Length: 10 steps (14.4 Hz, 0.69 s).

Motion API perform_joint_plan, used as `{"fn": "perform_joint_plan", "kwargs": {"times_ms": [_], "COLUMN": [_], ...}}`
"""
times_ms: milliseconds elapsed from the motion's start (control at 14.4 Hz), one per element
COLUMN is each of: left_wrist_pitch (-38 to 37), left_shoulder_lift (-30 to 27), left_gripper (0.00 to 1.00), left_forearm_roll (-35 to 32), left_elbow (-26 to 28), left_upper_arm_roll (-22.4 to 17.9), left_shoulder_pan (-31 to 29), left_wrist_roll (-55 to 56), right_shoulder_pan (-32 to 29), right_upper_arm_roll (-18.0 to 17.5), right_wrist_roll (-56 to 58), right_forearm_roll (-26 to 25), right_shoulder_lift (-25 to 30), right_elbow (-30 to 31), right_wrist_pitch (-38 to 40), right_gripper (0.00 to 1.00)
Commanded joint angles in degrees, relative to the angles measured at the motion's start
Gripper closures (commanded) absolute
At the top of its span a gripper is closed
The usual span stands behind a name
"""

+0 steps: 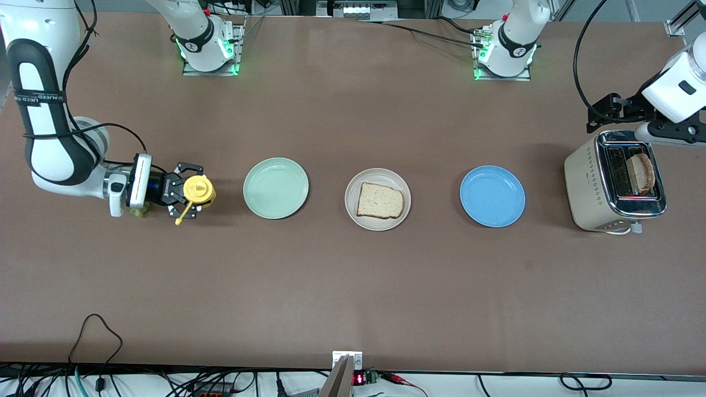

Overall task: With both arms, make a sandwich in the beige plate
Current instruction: 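Carry the yellow bottle back and set it down beside the lettuce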

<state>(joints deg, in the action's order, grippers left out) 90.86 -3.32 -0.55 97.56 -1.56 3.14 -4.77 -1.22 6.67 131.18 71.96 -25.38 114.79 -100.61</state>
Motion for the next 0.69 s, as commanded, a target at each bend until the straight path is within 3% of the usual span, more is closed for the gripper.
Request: {"fn": "perform_joint_plan", "kwargs": {"times_ms": [0, 347, 625], "left_wrist_pitch": [-0.9, -0.9, -0.9], "left_shoulder_lift": [0.2, 0.2, 0.2], "left_gripper": [0.00, 0.00, 0.00], "left_forearm_roll": [0.7, 0.7, 0.7], "left_elbow": [-0.8, -0.8, -0.8], "left_upper_arm_roll": [-0.3, -0.4, -0.3], "left_shoulder_pan": [0.1, 0.1, 0.0], "left_wrist_roll": [-0.3, -0.3, -0.3], "right_shoulder_pan": [-3.5, -5.7, -7.7], "right_upper_arm_roll": [-1.1, -1.0, -1.1], "right_wrist_roll": [8.6, 22.5, 25.4], "right_forearm_roll": [2.7, 7.1, 7.4], "right_shoulder_lift": [-1.8, -10.6, -14.3], "right_elbow": [1.8, 1.8, 1.7], "right_wrist_pitch": [4.8, 11.0, 14.2], "right_gripper": [0.69, 0.69, 0.69]}}
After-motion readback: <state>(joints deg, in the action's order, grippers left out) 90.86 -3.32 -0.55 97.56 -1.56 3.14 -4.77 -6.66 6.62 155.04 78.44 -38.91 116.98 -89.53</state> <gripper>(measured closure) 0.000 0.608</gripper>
